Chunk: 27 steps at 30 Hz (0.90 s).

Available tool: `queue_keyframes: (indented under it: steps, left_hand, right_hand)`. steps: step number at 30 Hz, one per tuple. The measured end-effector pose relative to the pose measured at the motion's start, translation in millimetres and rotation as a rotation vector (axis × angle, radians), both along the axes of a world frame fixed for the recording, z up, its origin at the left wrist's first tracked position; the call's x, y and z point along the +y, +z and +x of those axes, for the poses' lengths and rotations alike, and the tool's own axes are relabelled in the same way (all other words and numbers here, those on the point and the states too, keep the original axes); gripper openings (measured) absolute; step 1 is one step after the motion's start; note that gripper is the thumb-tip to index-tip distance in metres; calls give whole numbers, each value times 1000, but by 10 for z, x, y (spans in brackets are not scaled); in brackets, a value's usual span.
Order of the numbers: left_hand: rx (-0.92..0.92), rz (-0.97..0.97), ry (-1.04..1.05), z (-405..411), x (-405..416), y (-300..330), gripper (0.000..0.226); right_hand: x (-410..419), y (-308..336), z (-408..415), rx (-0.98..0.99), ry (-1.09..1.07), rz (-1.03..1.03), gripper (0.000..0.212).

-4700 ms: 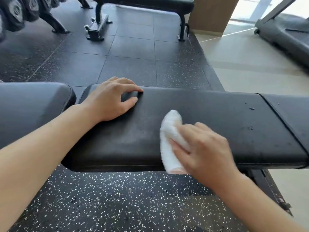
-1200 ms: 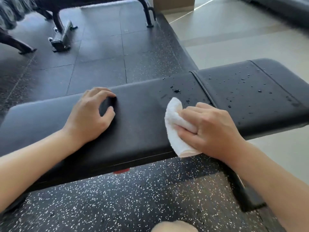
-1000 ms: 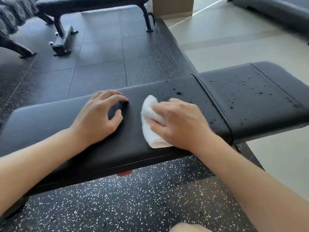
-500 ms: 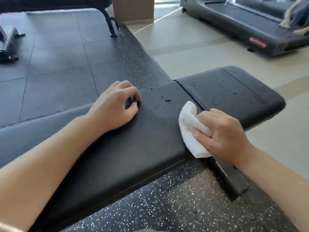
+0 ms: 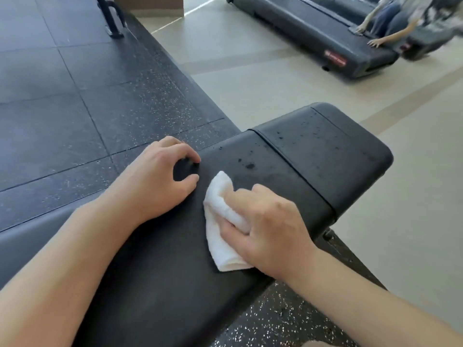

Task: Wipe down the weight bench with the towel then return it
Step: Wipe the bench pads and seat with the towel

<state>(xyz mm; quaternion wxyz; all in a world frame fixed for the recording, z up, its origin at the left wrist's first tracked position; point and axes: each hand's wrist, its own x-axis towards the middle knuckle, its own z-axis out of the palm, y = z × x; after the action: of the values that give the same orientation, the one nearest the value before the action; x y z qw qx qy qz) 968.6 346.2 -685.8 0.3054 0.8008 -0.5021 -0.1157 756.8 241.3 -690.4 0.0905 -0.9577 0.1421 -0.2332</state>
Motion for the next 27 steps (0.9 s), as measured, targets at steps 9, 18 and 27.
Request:
queue_keyframes:
  steps: [9, 18, 27]
  left_hand:
    - [104, 257, -24, 150, 101, 188, 52]
    - [92, 485, 69, 62, 331, 232, 75]
    - [-228, 623, 160, -323, 393, 253, 92]
  right_hand:
    - [-592, 92, 590, 115, 10, 95, 21]
    - [-645, 28, 1531, 238, -89, 15, 24]
    - [-454, 107, 191, 220, 270, 42, 31]
